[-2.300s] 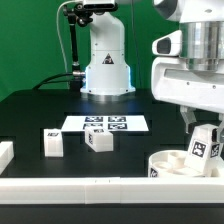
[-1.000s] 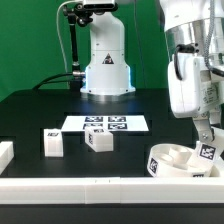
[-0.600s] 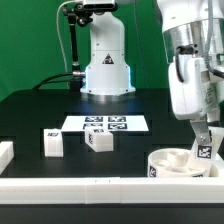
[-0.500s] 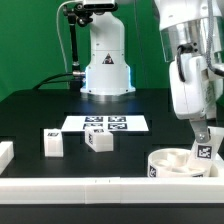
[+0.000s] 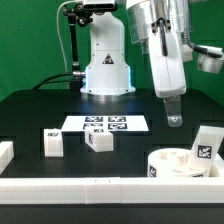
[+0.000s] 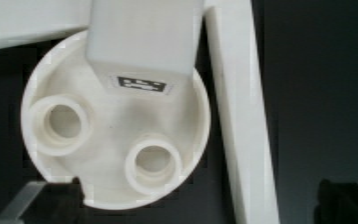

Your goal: Assemble stool

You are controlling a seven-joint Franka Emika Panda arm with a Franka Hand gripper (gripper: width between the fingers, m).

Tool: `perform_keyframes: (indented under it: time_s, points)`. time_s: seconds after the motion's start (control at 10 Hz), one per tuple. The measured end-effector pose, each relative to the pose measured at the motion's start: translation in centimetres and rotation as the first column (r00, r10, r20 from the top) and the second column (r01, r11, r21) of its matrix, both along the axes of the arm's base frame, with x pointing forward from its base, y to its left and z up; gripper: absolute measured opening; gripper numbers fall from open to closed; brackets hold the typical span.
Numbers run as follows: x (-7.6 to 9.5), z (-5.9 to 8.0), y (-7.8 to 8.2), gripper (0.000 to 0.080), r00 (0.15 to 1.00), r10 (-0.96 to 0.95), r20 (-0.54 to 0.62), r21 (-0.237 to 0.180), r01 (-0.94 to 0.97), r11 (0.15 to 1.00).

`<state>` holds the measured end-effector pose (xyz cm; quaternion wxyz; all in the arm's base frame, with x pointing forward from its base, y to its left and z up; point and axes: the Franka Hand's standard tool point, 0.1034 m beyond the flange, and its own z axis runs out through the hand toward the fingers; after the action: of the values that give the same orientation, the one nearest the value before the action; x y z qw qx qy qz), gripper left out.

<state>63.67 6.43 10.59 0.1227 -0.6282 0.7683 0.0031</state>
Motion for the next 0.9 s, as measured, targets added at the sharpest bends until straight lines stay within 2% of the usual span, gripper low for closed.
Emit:
perform_keyframes:
  time_s: [0.4,0.5,0.7,0.8,0.9]
  points:
    - [-0.1,-0.1,0.0,0.0649,1.000,0.014,0.000,-0.003,-0.014,1.000]
    - [-0.4,-0.4,-0.4,0.0649,0.996,0.085,0.002,-0.019,-0.085,0.996]
    - [-0.9,-0.5,-1.8,0.0649,0.972,0.235,0.002,-0.058,-0.234,0.970]
    - [-0.8,-0.3,-3.4,0.0649,0.938,0.347,0.017,-0.088,-0.344,0.935]
    - [-0.7,-0.3,-5.1,0.0649,0.930,0.366,0.028,-0.096,-0.362,0.927]
